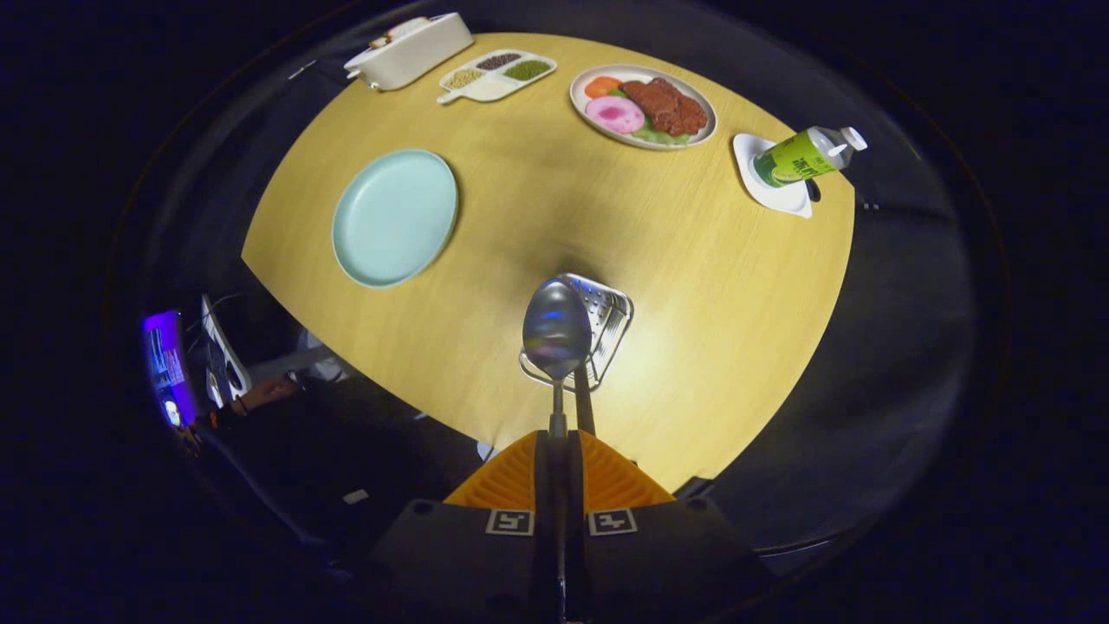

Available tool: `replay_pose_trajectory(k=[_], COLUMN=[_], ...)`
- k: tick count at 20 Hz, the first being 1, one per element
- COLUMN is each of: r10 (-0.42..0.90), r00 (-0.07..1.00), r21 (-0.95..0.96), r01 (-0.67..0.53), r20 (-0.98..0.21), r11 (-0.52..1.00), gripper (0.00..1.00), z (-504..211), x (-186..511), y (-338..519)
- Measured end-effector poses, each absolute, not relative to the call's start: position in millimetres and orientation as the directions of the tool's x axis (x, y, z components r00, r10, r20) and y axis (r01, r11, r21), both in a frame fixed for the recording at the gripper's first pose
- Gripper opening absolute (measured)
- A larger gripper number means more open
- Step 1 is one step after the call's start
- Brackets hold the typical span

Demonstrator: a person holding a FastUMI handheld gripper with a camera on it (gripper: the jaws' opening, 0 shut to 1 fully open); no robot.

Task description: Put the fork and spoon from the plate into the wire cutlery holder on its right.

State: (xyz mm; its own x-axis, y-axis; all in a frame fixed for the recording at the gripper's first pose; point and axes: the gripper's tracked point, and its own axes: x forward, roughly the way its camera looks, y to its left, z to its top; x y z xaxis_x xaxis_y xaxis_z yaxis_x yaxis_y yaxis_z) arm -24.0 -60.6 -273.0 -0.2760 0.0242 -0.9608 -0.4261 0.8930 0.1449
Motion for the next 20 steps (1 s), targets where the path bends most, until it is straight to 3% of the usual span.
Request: replay_pose_trajectory(k=[7,15,20], r10=[-0.144,-0.204,-0.175], r00=[-0.463,-0.502,-0.489], r21=[0.125,0.093,0.095], r01=[-0.502,-0.505,-0.480], r20=[-0.875,-0.841,-0.855], r11=[0.856,0.858,0.872], gripper=[0.08,0.08,0.16], z=[-298.3,-324.8,-328.9], x=[-18.9,-10.8,-6.6], y=[-70.4,-69.3,-68.6])
